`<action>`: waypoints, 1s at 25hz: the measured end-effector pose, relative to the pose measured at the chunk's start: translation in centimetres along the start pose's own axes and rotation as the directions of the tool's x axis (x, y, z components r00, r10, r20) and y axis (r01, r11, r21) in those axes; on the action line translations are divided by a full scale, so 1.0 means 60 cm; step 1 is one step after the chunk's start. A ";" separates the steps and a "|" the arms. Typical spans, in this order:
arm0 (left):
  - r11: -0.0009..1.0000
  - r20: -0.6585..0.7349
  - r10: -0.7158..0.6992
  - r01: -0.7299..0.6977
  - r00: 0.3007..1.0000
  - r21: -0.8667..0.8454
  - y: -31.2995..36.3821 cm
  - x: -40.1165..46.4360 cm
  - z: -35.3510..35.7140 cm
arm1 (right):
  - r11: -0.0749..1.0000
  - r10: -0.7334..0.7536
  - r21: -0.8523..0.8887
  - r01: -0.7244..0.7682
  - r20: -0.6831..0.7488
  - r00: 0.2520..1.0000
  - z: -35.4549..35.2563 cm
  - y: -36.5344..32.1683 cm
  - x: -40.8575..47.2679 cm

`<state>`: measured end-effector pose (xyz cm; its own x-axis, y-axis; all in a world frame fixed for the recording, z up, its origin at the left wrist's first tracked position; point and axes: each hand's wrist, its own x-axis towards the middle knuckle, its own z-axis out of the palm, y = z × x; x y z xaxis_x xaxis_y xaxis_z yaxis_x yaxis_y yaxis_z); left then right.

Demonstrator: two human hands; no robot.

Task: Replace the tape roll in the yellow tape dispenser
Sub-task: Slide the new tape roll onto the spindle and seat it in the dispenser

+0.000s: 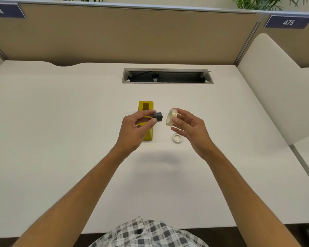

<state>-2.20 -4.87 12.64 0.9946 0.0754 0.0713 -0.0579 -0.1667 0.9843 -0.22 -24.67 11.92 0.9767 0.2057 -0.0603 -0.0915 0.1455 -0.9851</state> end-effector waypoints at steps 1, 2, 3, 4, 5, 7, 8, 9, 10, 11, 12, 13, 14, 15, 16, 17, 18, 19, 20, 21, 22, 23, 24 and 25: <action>1.000 0.007 0.006 -0.006 1.000 0.005 0.002 -0.001 0.001 | 1.000 -0.013 -0.021 0.014 0.017 1.000 0.004 -0.003 -0.003; 1.000 0.014 0.011 -0.011 1.000 0.009 0.003 -0.002 0.002 | 0.998 -0.026 -0.048 0.027 0.032 0.999 0.007 -0.005 -0.004; 1.000 0.023 0.015 -0.016 1.000 0.013 0.005 -0.003 0.002 | 0.996 -0.036 -0.077 0.039 0.044 0.998 0.010 -0.007 -0.005; 1.000 0.033 0.020 -0.021 0.999 0.018 0.006 -0.004 0.003 | 0.994 -0.043 -0.103 0.048 0.053 0.998 0.011 -0.008 -0.005; 0.999 0.040 0.026 -0.027 0.999 0.024 0.007 -0.006 0.003 | 0.991 -0.049 -0.124 0.057 0.061 0.997 0.012 -0.009 -0.006; 0.998 0.050 0.035 -0.037 0.998 0.040 0.009 -0.007 0.003 | 0.985 -0.064 -0.154 0.075 0.076 0.995 0.014 -0.012 -0.006; 0.998 0.052 0.038 -0.041 0.998 0.047 0.010 -0.007 0.003 | 0.983 -0.071 -0.164 0.084 0.082 0.994 0.015 -0.014 -0.005; 0.998 0.053 0.041 -0.043 0.998 0.050 0.010 -0.007 0.003 | 0.981 -0.078 -0.170 0.092 0.086 0.993 0.016 -0.015 -0.005; 0.998 0.052 0.043 -0.046 0.998 0.051 0.010 -0.007 0.003 | 0.980 -0.084 -0.173 0.098 0.089 0.992 0.017 -0.017 -0.005; 0.998 0.051 0.046 -0.048 0.998 0.051 0.010 -0.007 0.002 | 0.979 -0.090 -0.172 0.105 0.091 0.992 0.018 -0.018 -0.005; 0.997 0.050 0.049 -0.052 0.998 0.052 0.011 -0.007 0.003 | 0.978 -0.098 -0.173 0.112 0.091 0.991 0.018 -0.018 -0.004; 0.997 0.052 0.054 -0.056 0.997 0.056 0.011 -0.006 0.002 | 0.976 -0.106 -0.180 0.121 0.091 0.990 0.019 -0.018 -0.004; 0.996 0.055 0.058 -0.061 0.997 0.062 0.011 -0.006 0.001 | 0.973 -0.112 -0.192 0.128 0.091 0.990 0.018 -0.019 -0.003; 0.995 0.058 0.062 -0.066 0.996 0.071 0.011 -0.005 0.000 | 0.970 -0.118 -0.204 0.135 0.092 0.989 0.018 -0.018 -0.003; 0.994 0.062 0.067 -0.072 0.996 0.081 0.011 -0.005 -0.001 | 0.966 -0.124 -0.215 0.142 0.096 0.988 0.017 -0.018 -0.003; 0.993 0.065 0.071 -0.077 0.995 0.089 0.011 -0.004 -0.001 | 0.962 -0.129 -0.227 0.149 0.101 0.987 0.017 -0.018 -0.003; 0.992 0.067 0.075 -0.081 0.995 0.093 0.011 -0.004 -0.002 | 0.958 -0.133 -0.241 0.154 0.102 0.986 0.017 -0.018 -0.003; 0.992 0.070 0.079 -0.085 0.994 0.096 0.011 -0.003 -0.002 | 0.954 -0.138 -0.253 0.160 0.101 0.985 0.017 -0.018 -0.003; 0.991 0.075 0.082 -0.089 0.994 0.101 0.011 -0.003 -0.002 | 0.950 -0.147 -0.263 0.169 0.101 0.984 0.017 -0.018 -0.003; 0.990 0.080 0.084 -0.092 0.993 0.107 0.010 -0.003 -0.002 | 0.945 -0.160 -0.272 0.182 0.101 0.982 0.017 -0.019 -0.002; 0.989 0.084 0.084 -0.093 0.993 0.113 0.010 -0.002 -0.002 | 0.940 -0.171 -0.282 0.193 0.101 0.980 0.018 -0.019 -0.001; 0.989 0.085 0.082 -0.092 0.993 0.113 0.010 -0.002 -0.002 | 0.937 -0.176 -0.286 0.198 0.102 0.979 0.018 -0.020 -0.001; 0.990 0.082 0.081 -0.090 0.993 0.106 0.009 -0.002 -0.002 | 0.938 -0.175 -0.282 0.199 0.107 0.979 0.017 -0.021 -0.001; 0.992 0.077 0.079 -0.087 0.994 0.096 0.009 -0.002 -0.002 | 0.941 -0.172 -0.274 0.197 0.114 0.979 0.016 -0.021 -0.002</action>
<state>-2.34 -4.86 13.16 0.9905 -0.0140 0.1366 -0.1354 -0.2661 0.9544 -0.39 -23.95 13.34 0.9494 0.2867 0.1285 0.1596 -0.0878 -0.9833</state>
